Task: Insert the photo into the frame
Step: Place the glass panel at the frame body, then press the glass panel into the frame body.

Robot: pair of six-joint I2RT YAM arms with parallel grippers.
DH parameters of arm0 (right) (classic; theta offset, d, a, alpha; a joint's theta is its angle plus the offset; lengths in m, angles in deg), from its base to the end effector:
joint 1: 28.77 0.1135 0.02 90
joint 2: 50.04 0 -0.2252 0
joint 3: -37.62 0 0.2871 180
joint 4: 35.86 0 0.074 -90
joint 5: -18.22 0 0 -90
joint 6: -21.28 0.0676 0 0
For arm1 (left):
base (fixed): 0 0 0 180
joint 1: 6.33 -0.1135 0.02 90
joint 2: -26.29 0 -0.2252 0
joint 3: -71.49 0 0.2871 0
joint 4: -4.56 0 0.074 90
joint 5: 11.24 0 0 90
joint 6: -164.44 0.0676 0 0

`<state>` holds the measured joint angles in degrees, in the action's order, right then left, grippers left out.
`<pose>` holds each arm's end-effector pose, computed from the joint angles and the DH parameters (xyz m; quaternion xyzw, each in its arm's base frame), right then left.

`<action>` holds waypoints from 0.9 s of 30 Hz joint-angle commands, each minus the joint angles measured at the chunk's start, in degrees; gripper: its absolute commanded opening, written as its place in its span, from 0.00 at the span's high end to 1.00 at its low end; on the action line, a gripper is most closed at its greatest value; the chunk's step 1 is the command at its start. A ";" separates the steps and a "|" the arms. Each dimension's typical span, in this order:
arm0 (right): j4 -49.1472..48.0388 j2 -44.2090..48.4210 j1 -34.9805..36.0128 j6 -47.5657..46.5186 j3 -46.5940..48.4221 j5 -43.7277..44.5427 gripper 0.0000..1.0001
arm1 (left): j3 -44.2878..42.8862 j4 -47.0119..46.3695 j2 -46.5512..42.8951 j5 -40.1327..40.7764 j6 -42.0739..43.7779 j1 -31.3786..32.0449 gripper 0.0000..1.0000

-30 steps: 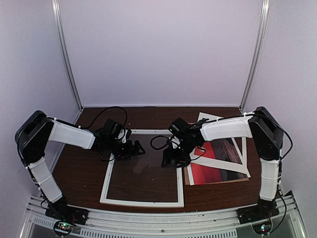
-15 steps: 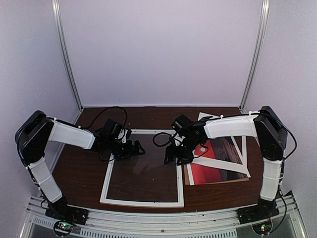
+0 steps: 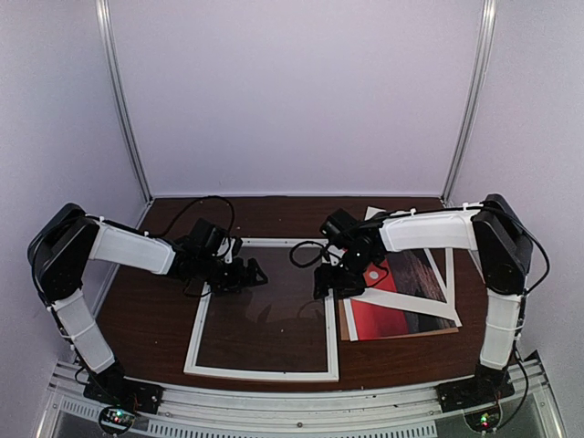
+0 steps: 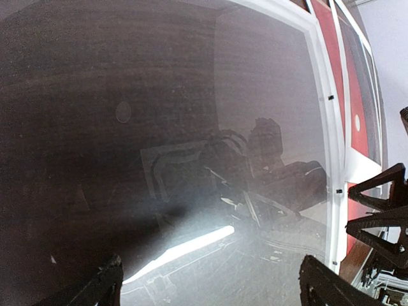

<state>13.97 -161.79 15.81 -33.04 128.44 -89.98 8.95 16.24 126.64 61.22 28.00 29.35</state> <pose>0.2823 0.3078 0.0896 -0.1019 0.9685 0.2256 0.0257 0.2945 -0.2366 0.0538 -0.0344 0.9281 -0.3326 0.1640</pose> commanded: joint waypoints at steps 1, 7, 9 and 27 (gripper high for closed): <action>-1.22 2.51 -0.38 -2.22 1.18 2.43 0.32 | 0.78 2.64 0.13 1.41 0.16 0.27 0.03; -2.47 1.64 -0.41 -5.16 3.80 2.09 0.33 | -0.13 3.18 -0.03 1.12 0.12 0.27 0.03; -2.34 0.97 -0.46 -6.23 5.32 2.73 0.34 | -0.50 3.42 -0.14 1.10 0.19 0.27 0.03; -9.53 -9.48 -4.25 -15.01 16.92 2.59 0.34 | -7.67 10.42 -5.76 7.66 9.48 0.27 0.02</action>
<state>7.41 -168.74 12.55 -45.02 141.62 -87.77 4.46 25.20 122.58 65.24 32.83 29.37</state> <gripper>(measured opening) 0.657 0.975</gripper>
